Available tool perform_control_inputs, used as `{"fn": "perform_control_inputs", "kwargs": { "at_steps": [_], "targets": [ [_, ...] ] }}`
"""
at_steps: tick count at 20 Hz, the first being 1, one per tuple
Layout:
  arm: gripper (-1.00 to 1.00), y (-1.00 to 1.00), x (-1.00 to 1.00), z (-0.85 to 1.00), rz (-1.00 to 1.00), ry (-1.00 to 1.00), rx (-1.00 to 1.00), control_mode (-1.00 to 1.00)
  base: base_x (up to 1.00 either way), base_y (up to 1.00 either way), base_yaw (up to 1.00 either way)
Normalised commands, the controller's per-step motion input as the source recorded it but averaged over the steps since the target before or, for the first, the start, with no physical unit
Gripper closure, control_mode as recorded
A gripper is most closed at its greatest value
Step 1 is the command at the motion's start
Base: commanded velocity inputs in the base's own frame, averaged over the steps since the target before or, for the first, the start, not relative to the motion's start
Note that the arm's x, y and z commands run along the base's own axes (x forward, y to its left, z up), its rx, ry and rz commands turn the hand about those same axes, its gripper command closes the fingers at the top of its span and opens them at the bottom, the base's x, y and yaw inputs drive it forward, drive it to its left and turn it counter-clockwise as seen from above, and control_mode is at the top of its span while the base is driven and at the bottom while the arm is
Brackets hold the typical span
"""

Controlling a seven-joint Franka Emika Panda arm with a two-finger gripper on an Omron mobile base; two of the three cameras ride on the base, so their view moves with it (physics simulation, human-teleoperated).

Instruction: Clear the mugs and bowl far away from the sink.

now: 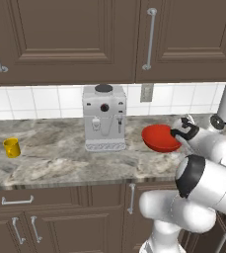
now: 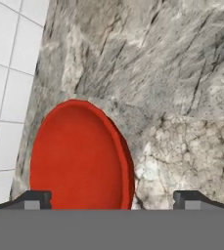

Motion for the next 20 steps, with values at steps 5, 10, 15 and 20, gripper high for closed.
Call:
{"fn": "perform_control_inputs", "kwargs": {
  "at_steps": [5,10,15,20],
  "targets": [
    [-1.00,0.26,-0.72,0.45,0.00,-0.01,-0.01,-1.00,0.00,0.00,0.00],
    [-1.00,0.36,-0.84,0.44,0.00,0.00,0.00,-1.00,0.00,0.00,0.00],
    [-1.00,0.39,-0.91,0.53,0.00,0.00,-0.01,-1.00,0.00,0.00,0.00],
    [-1.00,0.30,-0.93,0.69,0.00,0.04,0.00,-1.00,0.00,0.00,0.00]
  ]
}}
